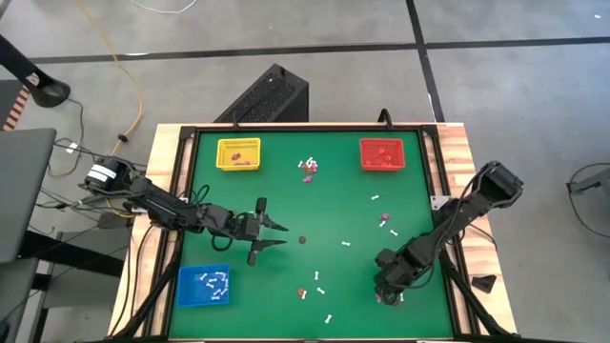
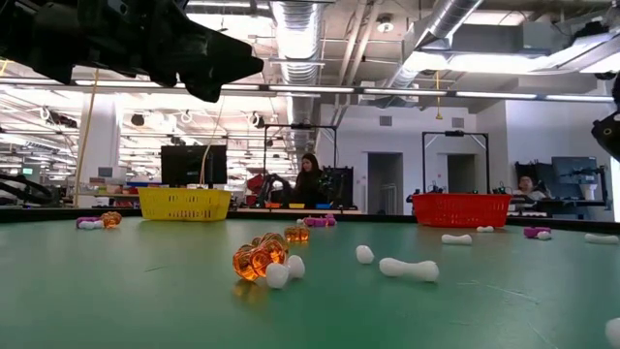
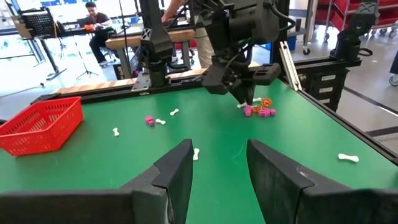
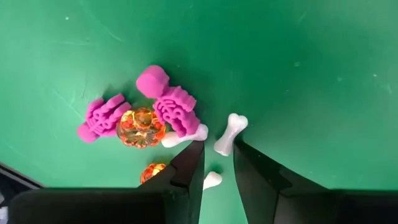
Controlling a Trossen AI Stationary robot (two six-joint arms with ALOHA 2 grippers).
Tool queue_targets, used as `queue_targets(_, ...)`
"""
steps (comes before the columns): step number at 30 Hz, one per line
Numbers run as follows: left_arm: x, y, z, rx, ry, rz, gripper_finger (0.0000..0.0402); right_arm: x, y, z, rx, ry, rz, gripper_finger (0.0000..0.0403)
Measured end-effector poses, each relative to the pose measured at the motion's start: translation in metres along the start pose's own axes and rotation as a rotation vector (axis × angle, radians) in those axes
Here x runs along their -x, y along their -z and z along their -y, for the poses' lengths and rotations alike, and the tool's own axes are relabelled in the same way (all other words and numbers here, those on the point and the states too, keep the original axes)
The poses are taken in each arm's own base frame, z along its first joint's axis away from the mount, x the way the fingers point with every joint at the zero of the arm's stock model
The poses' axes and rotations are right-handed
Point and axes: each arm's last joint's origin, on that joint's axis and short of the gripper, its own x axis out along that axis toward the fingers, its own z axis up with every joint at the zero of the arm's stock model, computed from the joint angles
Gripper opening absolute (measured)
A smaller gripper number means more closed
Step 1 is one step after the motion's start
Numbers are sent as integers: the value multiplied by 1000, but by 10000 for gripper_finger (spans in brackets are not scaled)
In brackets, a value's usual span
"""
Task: Sort Halloween decoration
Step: Put the white bone toy into the blue bin
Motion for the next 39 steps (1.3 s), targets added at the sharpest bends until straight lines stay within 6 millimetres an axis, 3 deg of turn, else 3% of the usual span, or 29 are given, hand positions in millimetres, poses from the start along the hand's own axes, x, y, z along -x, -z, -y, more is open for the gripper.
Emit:
queue_targets(6, 0, 0, 0, 0, 0, 0, 141, 2, -7, -6, 12, 19, -12, 87)
queue_targets(14, 0, 0, 0, 0, 1, -1, 141, 19, -11, -18, 61, 8, 27, 23)
queue_targets(24, 0, 0, 0, 4, 2, -4, 141, 55, -26, -39, 171, -2, 76, 32)
queue_targets(30, 0, 1, 0, 2, 2, -11, 141, 74, -44, -59, 341, -115, 259, 19)
queue_targets(34, 1, 5, 0, -7, -10, -60, 142, 83, -67, -73, 494, -225, 451, 25)
queue_targets(39, 7, 15, -9, -24, -243, -216, 142, 88, -102, -95, 721, -359, 694, 23)
